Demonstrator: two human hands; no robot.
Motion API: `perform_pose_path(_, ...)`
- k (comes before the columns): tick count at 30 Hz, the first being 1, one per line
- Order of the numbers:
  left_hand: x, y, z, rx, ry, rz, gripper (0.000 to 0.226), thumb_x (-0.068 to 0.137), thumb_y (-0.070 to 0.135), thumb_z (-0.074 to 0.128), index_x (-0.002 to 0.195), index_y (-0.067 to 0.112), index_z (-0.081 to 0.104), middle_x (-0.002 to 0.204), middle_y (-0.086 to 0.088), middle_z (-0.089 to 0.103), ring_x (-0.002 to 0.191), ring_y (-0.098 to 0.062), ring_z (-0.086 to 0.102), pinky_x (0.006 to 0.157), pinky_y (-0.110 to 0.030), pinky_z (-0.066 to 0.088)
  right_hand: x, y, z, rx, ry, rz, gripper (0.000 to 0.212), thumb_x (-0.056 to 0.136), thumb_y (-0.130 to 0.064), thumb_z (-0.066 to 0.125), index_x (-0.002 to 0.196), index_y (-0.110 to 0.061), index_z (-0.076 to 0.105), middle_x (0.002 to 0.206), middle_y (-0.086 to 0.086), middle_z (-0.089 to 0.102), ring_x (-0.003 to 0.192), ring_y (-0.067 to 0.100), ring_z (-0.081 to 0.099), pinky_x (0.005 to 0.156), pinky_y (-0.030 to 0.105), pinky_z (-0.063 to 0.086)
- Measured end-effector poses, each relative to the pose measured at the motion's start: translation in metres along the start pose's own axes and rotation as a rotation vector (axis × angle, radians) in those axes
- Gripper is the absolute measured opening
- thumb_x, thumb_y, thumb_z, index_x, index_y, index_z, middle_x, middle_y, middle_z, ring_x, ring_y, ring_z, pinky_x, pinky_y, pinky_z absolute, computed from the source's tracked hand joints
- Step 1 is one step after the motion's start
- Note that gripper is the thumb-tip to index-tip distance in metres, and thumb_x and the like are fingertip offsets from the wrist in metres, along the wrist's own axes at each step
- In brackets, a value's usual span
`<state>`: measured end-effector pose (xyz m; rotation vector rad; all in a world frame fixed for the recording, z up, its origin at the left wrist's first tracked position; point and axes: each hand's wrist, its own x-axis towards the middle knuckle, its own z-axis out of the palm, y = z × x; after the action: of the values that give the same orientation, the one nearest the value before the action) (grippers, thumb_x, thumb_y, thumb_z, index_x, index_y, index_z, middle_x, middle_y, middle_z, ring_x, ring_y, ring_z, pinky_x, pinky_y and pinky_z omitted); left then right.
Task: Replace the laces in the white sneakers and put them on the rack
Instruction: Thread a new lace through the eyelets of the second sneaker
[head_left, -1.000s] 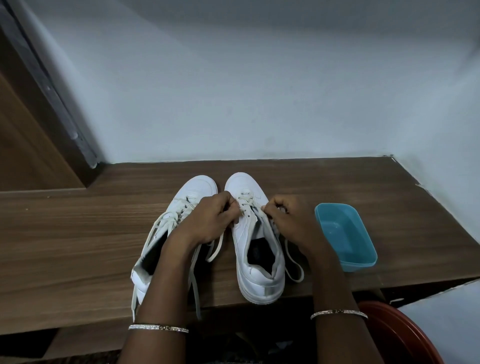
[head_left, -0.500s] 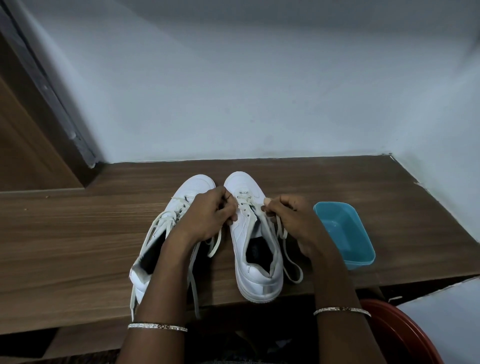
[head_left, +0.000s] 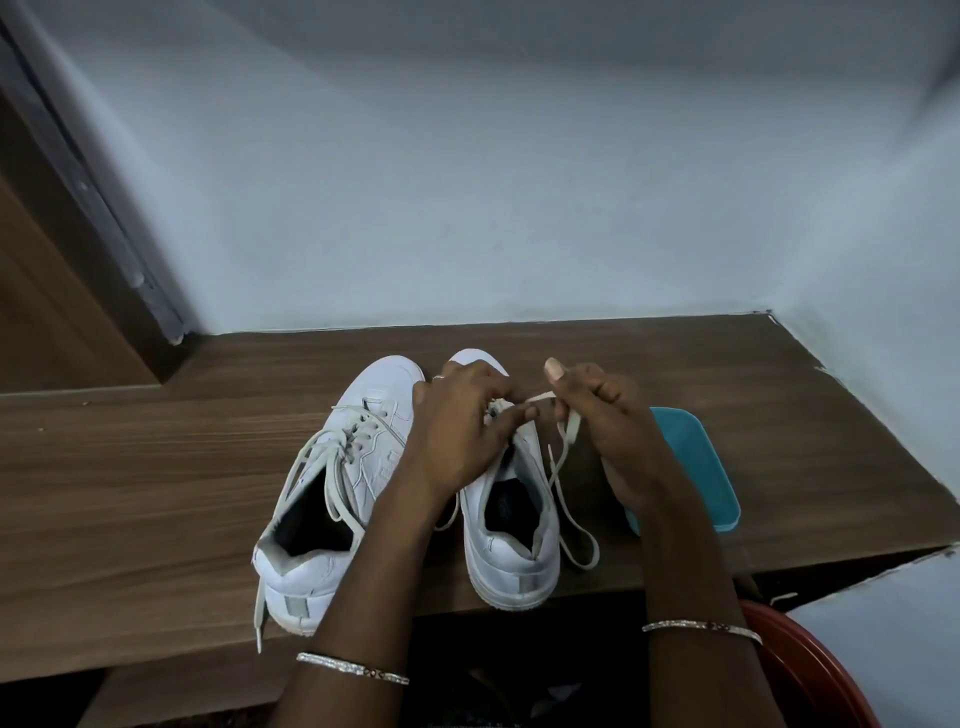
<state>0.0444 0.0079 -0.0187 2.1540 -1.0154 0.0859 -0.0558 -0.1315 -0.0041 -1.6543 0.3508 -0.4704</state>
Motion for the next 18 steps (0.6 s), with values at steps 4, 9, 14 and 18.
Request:
perform_pose_path(4, 0.001, -0.007, 0.001, -0.086, 0.135, -0.089, 0.017, 0.086, 0.043, 0.062, 0.076, 0.03, 0.069, 0.076, 0.013, 0.063, 0.076, -0.012, 0.057, 0.074, -0.04, 0.049, -0.004, -0.008, -0.017, 0.25, 0.122, 0.101, 0.038, 0.083, -0.045, 0.067, 0.057, -0.02, 0.057, 0.06, -0.002, 0.051, 0.063, 0.01, 0.049, 0.07, 0.026, 0.038)
perform_pose_path(9, -0.001, -0.011, 0.0, -0.125, 0.245, -0.273, 0.014, 0.087, 0.022, 0.066, 0.073, 0.02, 0.07, 0.058, 0.015, 0.055, 0.061, -0.01, 0.055, 0.061, -0.026, 0.037, -0.011, -0.016, -0.055, 0.553, 0.208, 0.023, 0.04, 0.093, -0.039, 0.057, 0.062, -0.022, 0.037, 0.059, -0.005, 0.033, 0.06, 0.011, 0.036, 0.065, 0.028, 0.031)
perform_pose_path(14, 0.001, 0.002, -0.003, -0.25, 0.232, -0.223, 0.016, 0.085, 0.022, 0.067, 0.07, 0.027, 0.07, 0.058, 0.011, 0.058, 0.048, -0.006, 0.051, 0.055, -0.023, 0.04, -0.015, -0.009, -0.049, 0.217, 0.267, 0.078, 0.029, 0.092, -0.038, 0.062, 0.068, -0.024, 0.069, 0.07, -0.008, 0.063, 0.069, 0.007, 0.056, 0.071, 0.025, 0.041)
perform_pose_path(18, 0.004, 0.012, -0.008, -0.328, 0.204, -0.121, 0.009, 0.086, 0.031, 0.07, 0.081, 0.025, 0.074, 0.066, 0.008, 0.062, 0.052, -0.007, 0.051, 0.056, -0.017, 0.038, -0.008, -0.009, -0.012, -0.018, 0.06, -0.003, 0.018, 0.092, -0.02, 0.068, 0.109, -0.018, 0.073, 0.098, -0.004, 0.075, 0.089, 0.007, 0.067, 0.078, 0.022, 0.052)
